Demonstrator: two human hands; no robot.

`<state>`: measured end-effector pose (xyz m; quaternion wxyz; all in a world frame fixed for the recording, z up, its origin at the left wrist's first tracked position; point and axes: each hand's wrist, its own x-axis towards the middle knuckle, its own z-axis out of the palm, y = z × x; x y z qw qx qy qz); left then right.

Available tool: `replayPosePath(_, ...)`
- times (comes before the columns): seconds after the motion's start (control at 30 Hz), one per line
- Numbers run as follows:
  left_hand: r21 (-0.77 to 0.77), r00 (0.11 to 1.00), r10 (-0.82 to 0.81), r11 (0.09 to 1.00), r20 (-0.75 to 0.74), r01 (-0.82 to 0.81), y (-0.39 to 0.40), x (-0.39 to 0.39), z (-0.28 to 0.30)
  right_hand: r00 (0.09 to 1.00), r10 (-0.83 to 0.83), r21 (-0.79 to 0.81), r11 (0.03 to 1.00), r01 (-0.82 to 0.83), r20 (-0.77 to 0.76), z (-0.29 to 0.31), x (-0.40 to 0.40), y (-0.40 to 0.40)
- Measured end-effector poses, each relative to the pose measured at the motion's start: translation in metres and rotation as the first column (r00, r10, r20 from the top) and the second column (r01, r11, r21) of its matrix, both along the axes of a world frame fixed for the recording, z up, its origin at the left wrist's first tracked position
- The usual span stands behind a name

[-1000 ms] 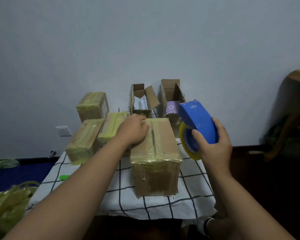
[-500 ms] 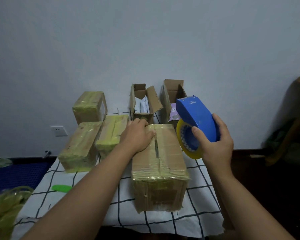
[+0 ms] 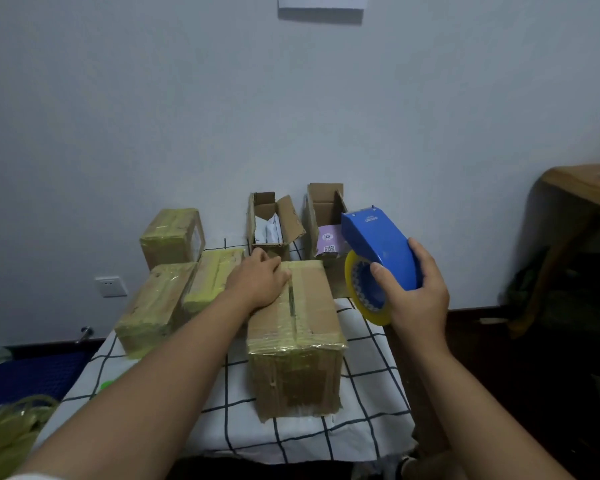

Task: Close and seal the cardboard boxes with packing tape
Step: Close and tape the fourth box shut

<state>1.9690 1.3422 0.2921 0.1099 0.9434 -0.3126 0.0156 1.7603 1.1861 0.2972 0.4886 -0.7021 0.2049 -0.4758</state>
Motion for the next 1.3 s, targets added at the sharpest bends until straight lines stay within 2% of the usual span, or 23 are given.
replayPosePath(0.1,-0.008,0.996,-0.040,0.999,-0.081,0.040,0.005,-0.012,0.007,1.000,-0.012,0.004,1.000,0.012,0.009,0.005,-0.007,-0.001)
replayPosePath(0.2,-0.127,0.989,-0.133,0.984,-0.069,0.124,0.017,-0.047,0.015,1.000,-0.021,0.006,1.000,0.021,0.008,0.008,-0.010,0.000)
replayPosePath(0.27,-0.140,0.971,-0.231,0.965,-0.061,0.221,0.028,-0.075,0.016,1.000,-0.024,0.012,1.000,0.023,0.008,0.009,-0.012,0.002)
replayPosePath(0.37,-0.021,0.947,-0.320,0.947,-0.016,0.320,0.049,-0.109,0.010,1.000,-0.020,0.016,1.000,0.019,0.003,0.008,-0.016,0.007)
replayPosePath(0.47,0.159,0.932,-0.353,0.928,0.080,0.338,0.060,-0.130,-0.002,1.000,-0.025,0.023,0.999,0.025,-0.003,0.007,-0.021,0.012)
replayPosePath(0.73,0.142,0.919,-0.323,0.944,0.228,0.297,0.064,-0.142,-0.004,1.000,-0.020,0.018,1.000,0.020,-0.006,0.010,-0.036,0.023)
replayPosePath(1.0,-0.150,0.959,-0.153,0.970,0.239,0.192,0.102,-0.128,0.069,0.999,-0.020,0.001,1.000,0.020,0.049,0.031,-0.025,0.028)
replayPosePath(1.13,-0.243,0.946,-0.048,0.961,0.322,0.132,0.125,-0.098,0.115,0.998,0.017,-0.016,1.000,-0.015,0.066,0.042,0.001,0.042)
replayPosePath(1.3,-0.211,0.882,-0.001,0.971,0.471,0.114,0.137,-0.017,0.126,0.995,0.067,-0.039,0.997,-0.064,0.078,0.051,0.058,0.058)
